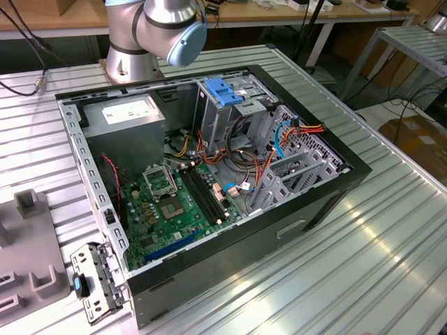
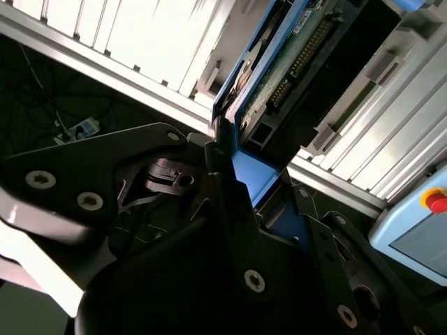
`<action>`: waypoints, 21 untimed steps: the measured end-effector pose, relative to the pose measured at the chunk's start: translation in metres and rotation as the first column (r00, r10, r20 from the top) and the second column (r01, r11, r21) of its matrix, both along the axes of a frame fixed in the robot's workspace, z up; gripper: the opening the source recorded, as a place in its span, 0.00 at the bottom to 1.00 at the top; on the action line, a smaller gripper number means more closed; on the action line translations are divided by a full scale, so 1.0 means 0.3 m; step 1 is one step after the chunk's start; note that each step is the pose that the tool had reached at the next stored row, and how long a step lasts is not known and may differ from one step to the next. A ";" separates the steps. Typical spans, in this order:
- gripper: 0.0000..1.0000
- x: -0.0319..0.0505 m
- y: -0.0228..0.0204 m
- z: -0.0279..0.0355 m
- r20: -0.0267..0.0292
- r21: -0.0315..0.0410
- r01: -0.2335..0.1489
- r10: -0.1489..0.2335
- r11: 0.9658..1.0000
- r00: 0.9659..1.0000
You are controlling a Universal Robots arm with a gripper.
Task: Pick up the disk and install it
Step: 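Pick up the disk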
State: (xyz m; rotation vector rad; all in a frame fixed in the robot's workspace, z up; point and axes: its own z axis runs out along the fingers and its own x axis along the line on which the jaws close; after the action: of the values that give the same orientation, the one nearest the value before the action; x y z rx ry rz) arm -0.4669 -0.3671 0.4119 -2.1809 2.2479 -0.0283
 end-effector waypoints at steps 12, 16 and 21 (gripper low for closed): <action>0.37 0.000 0.000 0.071 0.000 0.000 0.000 0.000 1.000 1.000; 0.37 0.001 0.000 0.106 -0.001 0.000 0.000 0.000 1.000 1.000; 0.37 0.001 0.000 0.137 -0.001 0.000 0.000 0.000 1.000 1.000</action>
State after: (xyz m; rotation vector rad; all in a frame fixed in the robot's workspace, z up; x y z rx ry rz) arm -0.4667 -0.3671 0.4531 -2.1815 2.2484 -0.0271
